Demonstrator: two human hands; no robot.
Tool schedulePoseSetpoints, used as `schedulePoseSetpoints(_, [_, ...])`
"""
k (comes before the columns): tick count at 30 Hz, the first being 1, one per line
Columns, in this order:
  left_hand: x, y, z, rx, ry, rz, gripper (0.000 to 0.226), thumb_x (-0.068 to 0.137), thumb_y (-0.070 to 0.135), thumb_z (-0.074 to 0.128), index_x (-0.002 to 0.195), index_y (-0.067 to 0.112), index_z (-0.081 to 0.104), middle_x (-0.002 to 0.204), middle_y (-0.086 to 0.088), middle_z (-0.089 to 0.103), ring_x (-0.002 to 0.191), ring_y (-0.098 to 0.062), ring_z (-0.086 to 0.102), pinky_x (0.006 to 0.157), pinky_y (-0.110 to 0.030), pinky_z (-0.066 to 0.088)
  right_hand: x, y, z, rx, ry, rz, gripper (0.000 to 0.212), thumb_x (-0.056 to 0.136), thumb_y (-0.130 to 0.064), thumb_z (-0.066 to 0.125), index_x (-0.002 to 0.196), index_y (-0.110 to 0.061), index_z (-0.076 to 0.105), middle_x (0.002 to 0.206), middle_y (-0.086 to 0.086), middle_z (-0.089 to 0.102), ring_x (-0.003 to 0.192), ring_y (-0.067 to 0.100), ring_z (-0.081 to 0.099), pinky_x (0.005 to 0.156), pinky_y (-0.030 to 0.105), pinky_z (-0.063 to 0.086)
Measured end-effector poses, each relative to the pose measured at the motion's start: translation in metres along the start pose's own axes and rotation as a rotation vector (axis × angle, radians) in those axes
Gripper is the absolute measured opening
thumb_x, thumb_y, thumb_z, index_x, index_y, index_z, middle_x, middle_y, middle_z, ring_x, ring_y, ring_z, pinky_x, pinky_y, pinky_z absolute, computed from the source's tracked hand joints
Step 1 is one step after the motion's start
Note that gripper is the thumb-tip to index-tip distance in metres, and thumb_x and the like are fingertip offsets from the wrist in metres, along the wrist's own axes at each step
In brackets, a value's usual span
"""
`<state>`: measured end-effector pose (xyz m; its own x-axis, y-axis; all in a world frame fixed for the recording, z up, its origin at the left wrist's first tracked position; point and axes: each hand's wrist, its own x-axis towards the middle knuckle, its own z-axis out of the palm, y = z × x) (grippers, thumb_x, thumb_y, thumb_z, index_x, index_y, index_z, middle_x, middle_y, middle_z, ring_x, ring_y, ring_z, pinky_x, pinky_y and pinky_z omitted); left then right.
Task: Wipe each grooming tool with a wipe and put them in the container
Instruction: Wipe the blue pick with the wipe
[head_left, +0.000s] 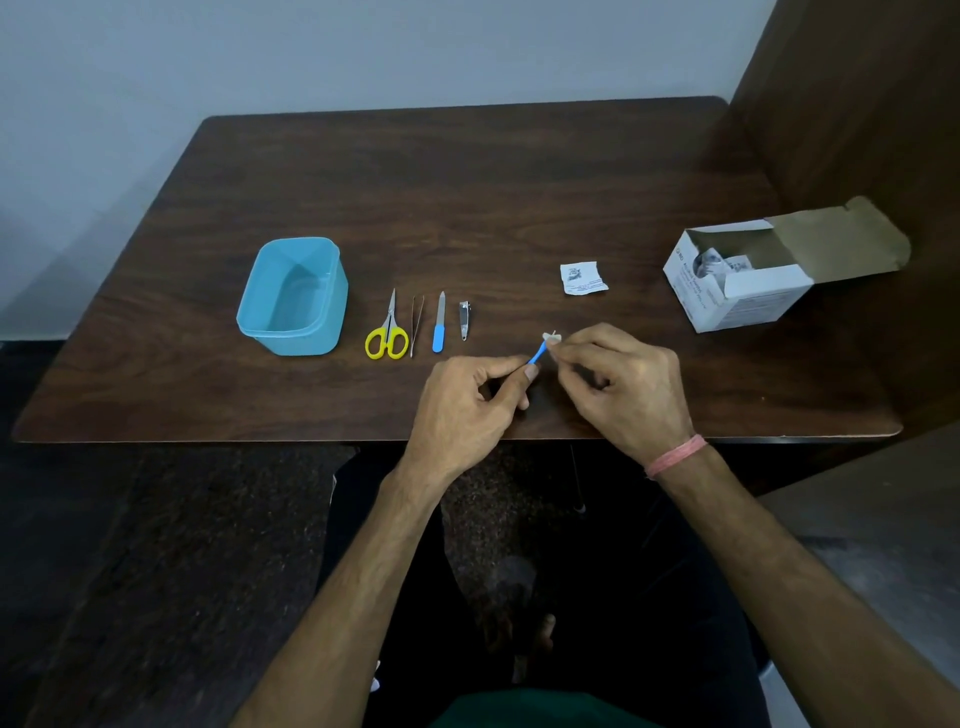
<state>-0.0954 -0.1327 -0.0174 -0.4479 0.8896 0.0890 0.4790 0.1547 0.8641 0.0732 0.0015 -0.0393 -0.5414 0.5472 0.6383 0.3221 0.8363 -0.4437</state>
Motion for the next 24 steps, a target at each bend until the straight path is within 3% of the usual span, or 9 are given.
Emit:
schedulePoseSetpoints(2, [0.0,-0.0002,-0.0005,-0.004,0.003,-0.007,0.018,0.11,0.033,0.073,0.103,0.033,0.09,0.072,0.017,0.077,0.067,-0.012,0.069,0.062,-0.018,0.044,0.0009,0.0002,-0.0001,0.013,0.002,0.018,0.01,0.097,-0.012,0.081,0.101,-0.019,0.087,0.101,-0.008,0.079,0.072,-0.006,0.046,0.057,0.032,0.056])
schedulePoseSetpoints(5, [0.0,0.0014,-0.0003,-0.005,-0.001,-0.013,0.019,0.11,0.034,0.072,0.102,0.036,0.089,0.072,0.017,0.077,0.068,-0.022,0.069,0.061,-0.022,0.046,0.0012,0.0002,0.0001,0.015,0.008,0.029,0.01,0.098,-0.012,0.08,0.1,-0.018,0.088,0.1,-0.007,0.079,0.074,-0.007,0.046,0.056,0.032,0.056])
schedulePoseSetpoints(9, [0.0005,0.0007,0.0,-0.001,0.0,-0.01,0.021,0.11,0.036,0.072,0.096,0.044,0.086,0.074,0.014,0.078,0.071,-0.034,0.07,0.065,-0.043,0.054,0.0011,0.0005,0.0015,0.018,0.018,0.054,0.01,0.096,-0.012,0.082,0.1,-0.019,0.088,0.098,-0.008,0.079,0.072,-0.006,0.046,0.055,0.031,0.055])
schedulePoseSetpoints(14, [0.0006,0.0002,-0.0003,0.0,-0.007,-0.012,0.019,0.11,0.037,0.071,0.102,0.039,0.089,0.076,0.013,0.079,0.075,-0.034,0.074,0.074,-0.053,0.059,0.0007,0.0021,0.0028,0.022,0.016,0.07,0.01,0.096,-0.014,0.082,0.101,-0.021,0.088,0.098,-0.009,0.079,0.063,-0.008,0.046,0.056,0.029,0.054])
schedulePoseSetpoints(17, [0.0003,0.001,-0.001,0.0,-0.003,-0.016,0.019,0.11,0.036,0.072,0.101,0.038,0.089,0.075,0.013,0.079,0.074,-0.033,0.073,0.071,-0.051,0.058,0.0006,0.0026,0.0034,0.018,0.008,0.054,0.011,0.097,-0.014,0.082,0.103,-0.021,0.088,0.099,-0.01,0.079,0.065,-0.008,0.046,0.056,0.03,0.055])
schedulePoseSetpoints(20, [0.0002,0.0024,-0.0007,0.001,-0.007,-0.023,0.02,0.11,0.035,0.072,0.098,0.041,0.088,0.074,0.014,0.078,0.071,-0.029,0.071,0.068,-0.047,0.056,0.0009,0.0042,0.0032,0.037,0.021,0.07,0.01,0.095,-0.014,0.084,0.1,-0.021,0.088,0.098,-0.01,0.079,0.067,-0.018,0.049,0.058,0.027,0.054])
schedulePoseSetpoints(24, [0.0002,0.0025,-0.0011,0.012,-0.008,-0.026,0.02,0.11,0.036,0.072,0.099,0.042,0.087,0.074,0.016,0.078,0.066,-0.019,0.068,0.065,-0.038,0.052,0.0011,0.0039,0.0048,0.019,0.017,0.059,0.008,0.095,-0.014,0.083,0.097,-0.02,0.088,0.098,-0.01,0.08,0.068,-0.01,0.046,0.056,0.031,0.056])
